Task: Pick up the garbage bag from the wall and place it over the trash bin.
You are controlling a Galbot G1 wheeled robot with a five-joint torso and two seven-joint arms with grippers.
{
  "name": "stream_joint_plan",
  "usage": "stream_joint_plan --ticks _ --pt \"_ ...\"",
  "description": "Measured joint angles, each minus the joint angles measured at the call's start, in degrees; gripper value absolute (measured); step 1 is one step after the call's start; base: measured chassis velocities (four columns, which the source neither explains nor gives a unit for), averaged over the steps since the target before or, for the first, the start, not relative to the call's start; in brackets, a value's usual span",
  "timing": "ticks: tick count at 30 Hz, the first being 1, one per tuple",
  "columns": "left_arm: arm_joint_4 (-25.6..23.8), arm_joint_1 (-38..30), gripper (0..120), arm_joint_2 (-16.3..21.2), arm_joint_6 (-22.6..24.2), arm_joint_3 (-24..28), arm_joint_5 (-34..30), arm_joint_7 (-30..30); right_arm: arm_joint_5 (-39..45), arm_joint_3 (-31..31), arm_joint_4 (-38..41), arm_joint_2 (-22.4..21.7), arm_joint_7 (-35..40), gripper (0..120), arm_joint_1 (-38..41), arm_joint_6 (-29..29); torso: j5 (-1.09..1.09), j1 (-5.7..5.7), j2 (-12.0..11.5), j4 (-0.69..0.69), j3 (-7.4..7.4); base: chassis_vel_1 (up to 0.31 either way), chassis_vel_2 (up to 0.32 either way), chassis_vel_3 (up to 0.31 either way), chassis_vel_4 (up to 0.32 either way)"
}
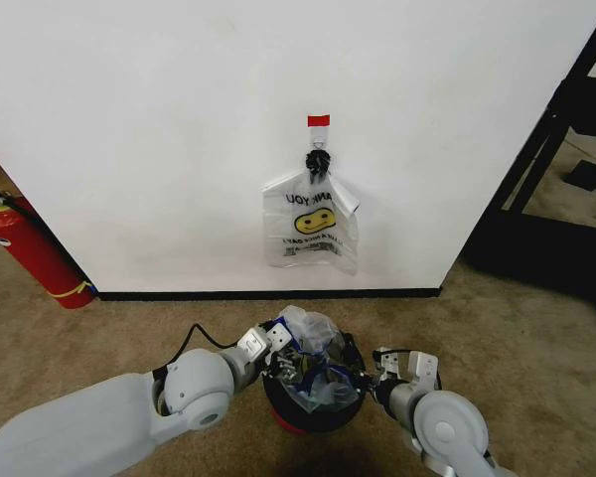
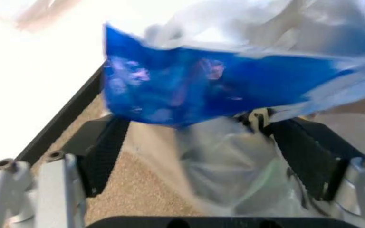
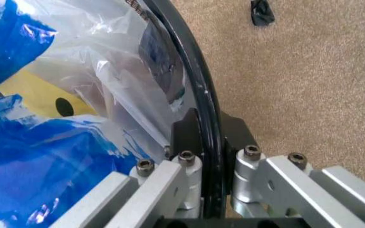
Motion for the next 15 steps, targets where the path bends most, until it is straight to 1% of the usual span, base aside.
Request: stream_joint_plan --ticks 2,3,8,9,11,12,15 --pt "0.45 -0.09 74 0.83 0.05 0.02 -0.53 0.01 -0.23 -0.29 0.0 -0.03 -0.01 1 0.01 0.0 0.01 0.0 0.0 0.01 0.0 0.0 0.0 0.0 0.0" --pt "0.45 -0.09 74 0.83 0.05 0.02 -0.53 0.01 -0.23 -0.29 0.0 -0.03 -0.01 1 0.01 0.0 0.01 0.0 0.0 0.01 0.0 0.0 0.0 0.0 0.0" --pt "0.1 0.19 56 2.42 0.15 0.79 -1.52 0.06 -0.66 -0.98 -0.17 -0.22 -0.14 1 0.48 -0.01 0.0 0.0 0.0 0.01 0.0 0.0 0.0 0.0 0.0" --pt "-0.07 0.28 49 2.63 0.11 1.15 -1.63 0.14 -0.69 -1.12 -0.18 -0.32 -0.14 1 0.68 -0.01 0.01 0.0 0.0 0.02 0.0 0.0 0.0 0.0 0.0" --pt "-0.21 0.36 43 2.68 -0.02 1.39 -1.77 0.25 -0.7 -1.22 -0.18 -0.43 -0.14 1 0.74 -0.01 0.0 0.0 0.0 0.01 0.0 0.0 0.0 0.0 0.0" --pt "-0.21 0.36 43 2.68 -0.02 1.39 -1.77 0.25 -0.7 -1.22 -0.18 -0.43 -0.14 1 0.74 -0.01 0.0 0.0 0.0 0.01 0.0 0.0 0.0 0.0 0.0" --pt "-0.64 0.18 29 2.89 -0.32 1.59 -2.57 0.42 -0.75 -1.22 -0.03 -0.68 -0.14 1 0.62 -0.01 0.0 0.0 0.0 0.01 0.0 0.0 0.0 0.0 0.0"
